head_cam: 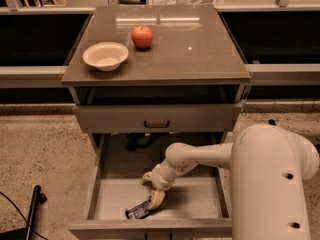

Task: Pick rxbar blueberry from middle drawer and place on counter

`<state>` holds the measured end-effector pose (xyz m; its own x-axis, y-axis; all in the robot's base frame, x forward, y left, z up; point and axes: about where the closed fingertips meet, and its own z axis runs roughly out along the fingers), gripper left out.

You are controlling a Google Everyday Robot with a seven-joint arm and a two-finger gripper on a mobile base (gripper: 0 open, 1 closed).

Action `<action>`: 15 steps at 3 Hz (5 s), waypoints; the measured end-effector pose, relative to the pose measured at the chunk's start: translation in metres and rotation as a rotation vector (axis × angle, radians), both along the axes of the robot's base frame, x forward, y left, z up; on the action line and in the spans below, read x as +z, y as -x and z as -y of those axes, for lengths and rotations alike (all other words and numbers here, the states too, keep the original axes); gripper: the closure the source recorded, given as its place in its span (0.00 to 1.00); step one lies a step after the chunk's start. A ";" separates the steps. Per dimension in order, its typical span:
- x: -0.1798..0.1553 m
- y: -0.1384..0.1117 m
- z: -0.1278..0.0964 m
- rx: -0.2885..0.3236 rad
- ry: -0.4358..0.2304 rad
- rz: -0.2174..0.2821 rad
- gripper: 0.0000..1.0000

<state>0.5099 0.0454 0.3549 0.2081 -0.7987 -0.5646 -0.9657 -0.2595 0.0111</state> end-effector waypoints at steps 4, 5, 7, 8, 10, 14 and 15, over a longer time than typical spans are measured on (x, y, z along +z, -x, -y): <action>0.028 -0.002 -0.009 0.028 -0.092 0.044 0.31; 0.032 0.016 -0.014 0.136 -0.105 0.045 0.30; 0.023 0.047 -0.031 0.337 -0.091 0.060 0.32; 0.016 0.050 -0.034 0.369 -0.072 0.056 0.32; -0.004 0.044 -0.024 0.362 -0.021 0.024 0.44; -0.003 0.043 -0.022 0.358 -0.001 0.002 0.86; -0.004 0.040 -0.021 0.336 -0.020 -0.015 1.00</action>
Offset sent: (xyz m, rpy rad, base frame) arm 0.0339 -0.0044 0.0353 0.1111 -0.0865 -0.1076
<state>0.4700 0.0660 0.3505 0.4494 -0.6753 -0.5849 -0.8257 -0.5639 0.0166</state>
